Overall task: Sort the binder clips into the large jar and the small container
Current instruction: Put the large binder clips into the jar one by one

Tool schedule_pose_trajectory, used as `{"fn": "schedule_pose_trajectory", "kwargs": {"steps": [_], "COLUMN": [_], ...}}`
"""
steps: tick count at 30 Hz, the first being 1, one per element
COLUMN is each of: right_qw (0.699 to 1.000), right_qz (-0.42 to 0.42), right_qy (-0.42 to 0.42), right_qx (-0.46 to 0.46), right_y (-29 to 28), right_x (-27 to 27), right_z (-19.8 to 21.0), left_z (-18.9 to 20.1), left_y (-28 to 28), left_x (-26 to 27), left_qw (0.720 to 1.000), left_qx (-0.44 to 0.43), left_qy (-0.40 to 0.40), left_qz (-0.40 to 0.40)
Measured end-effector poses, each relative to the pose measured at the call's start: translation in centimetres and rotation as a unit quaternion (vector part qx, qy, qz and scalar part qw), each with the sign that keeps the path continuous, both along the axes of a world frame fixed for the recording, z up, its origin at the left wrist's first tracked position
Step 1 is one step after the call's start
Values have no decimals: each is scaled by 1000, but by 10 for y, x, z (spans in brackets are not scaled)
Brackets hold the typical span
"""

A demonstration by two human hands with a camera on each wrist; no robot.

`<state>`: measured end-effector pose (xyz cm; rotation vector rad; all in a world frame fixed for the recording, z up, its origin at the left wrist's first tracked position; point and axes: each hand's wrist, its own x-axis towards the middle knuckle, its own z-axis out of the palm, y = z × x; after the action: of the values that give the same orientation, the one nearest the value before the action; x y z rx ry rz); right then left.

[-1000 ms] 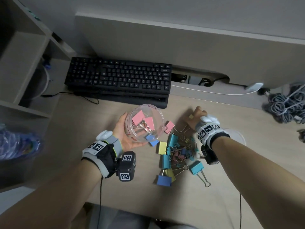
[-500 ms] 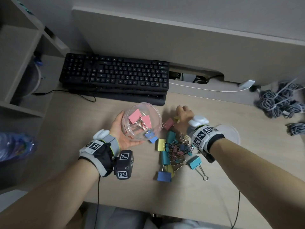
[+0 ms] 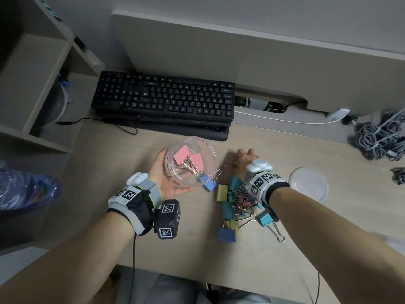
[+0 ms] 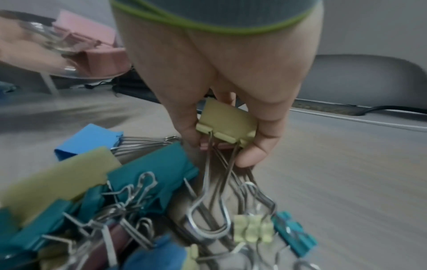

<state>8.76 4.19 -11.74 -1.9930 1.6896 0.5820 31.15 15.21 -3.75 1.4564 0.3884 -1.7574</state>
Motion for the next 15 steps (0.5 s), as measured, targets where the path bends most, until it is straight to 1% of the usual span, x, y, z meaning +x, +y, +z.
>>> {"fn": "schedule_pose_trajectory", "kwargs": {"steps": [2,4,6,8,10,12,15], "right_qw": [999,996,985,965,950,940,931], "right_qz": [-37,-61,-101,-124,-102,-57,18], "right_qy": [-25,-49,-128,-218,-279,-319,-344], "right_qx": [-9,-44,-59,-74,-93,-105,-117], "right_y": [-4,-7,-10,-13,-12,-4,9], "right_x": [-11,-18,-21,-21,-18,-11,2], "right_z": [11,26,47,73,103,131,158], "left_z": [0,0,1,3,4,3,4], "left_y": [-2,-5,-9,-12,-16,-20,-24], "left_x": [-2,-4,-10,-15,-20,-24,-31], "left_qw": [1000,1000,1000,1000,1000,1000,1000], "left_qx": [-4,-5,-3,-2,-4,-6,-13], "left_qy": [0,-2,-2,-5,-10,-18,-11], "left_qz": [1,1,1,2,4,-1,-22]}}
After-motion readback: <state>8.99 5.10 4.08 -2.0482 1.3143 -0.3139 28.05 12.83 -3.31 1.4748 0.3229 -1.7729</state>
